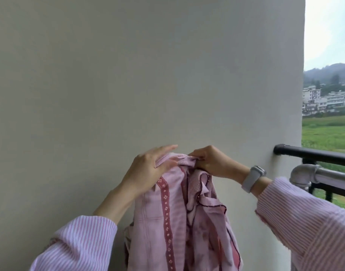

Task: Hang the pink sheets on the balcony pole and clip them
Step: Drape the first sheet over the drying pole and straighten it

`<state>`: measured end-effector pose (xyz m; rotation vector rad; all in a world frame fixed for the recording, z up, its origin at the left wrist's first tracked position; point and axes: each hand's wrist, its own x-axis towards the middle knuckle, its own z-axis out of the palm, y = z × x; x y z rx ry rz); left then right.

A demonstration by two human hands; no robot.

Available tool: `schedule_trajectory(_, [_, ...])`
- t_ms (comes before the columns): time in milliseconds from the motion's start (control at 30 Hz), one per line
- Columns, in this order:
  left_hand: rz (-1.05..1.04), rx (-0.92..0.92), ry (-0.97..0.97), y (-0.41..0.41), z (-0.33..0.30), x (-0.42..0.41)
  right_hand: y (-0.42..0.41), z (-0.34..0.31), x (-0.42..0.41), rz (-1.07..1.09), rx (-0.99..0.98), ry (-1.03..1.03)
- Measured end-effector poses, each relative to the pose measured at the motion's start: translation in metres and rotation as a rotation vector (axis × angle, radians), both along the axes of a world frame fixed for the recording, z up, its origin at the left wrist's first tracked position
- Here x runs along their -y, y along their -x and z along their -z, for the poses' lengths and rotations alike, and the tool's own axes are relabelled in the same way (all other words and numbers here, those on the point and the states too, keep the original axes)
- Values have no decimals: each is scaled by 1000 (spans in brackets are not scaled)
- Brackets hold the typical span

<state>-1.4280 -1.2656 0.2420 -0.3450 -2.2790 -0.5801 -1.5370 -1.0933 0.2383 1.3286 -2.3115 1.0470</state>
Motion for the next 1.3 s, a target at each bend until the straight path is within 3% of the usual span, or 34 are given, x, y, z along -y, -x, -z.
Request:
schedule_trajectory(100, [-36, -86, 59, -8, -3, 6, -4, -7, 9, -51, 15, 68])
schedule_trajectory(200, [-160, -166, -132, -1, 1, 6, -12, 4, 14, 54, -58, 166])
schedule_trajectory(300, [-303, -110, -329, 12, 12, 3, -32, 26, 12, 104, -177, 259])
schedule_trajectory(367, [-352, -97, -432, 21, 17, -3, -47, 45, 13, 85, -103, 167])
schedule_trajectory(433, [-349, -91, -565, 30, 16, -13, -54, 62, 19, 86, 24, 8])
schedule_trajectory(533, [-292, -64, -787, 40, 13, -23, -50, 74, 31, 50, 161, 79])
schedule_trajectory(667, [-170, -8, -924, 45, 9, -13, -41, 71, 43, 119, 39, 209])
schedule_trajectory(833, [-101, 42, -861, 34, 2, 19, -36, 51, 29, -121, 42, 23])
schedule_trajectory(967, [-84, 49, -783, 24, 0, 44, -17, 45, 12, -3, -289, -425])
schedule_trajectory(1067, [-70, 59, -649, 21, 0, 55, -7, 26, 5, 23, -469, -360])
schedule_trajectory(1167, [-28, 77, -537, 20, 2, 57, -2, -8, 4, 89, -408, -165])
schedule_trajectory(1300, [84, 44, -576, 20, 2, 44, -10, -48, 23, 134, -306, 30])
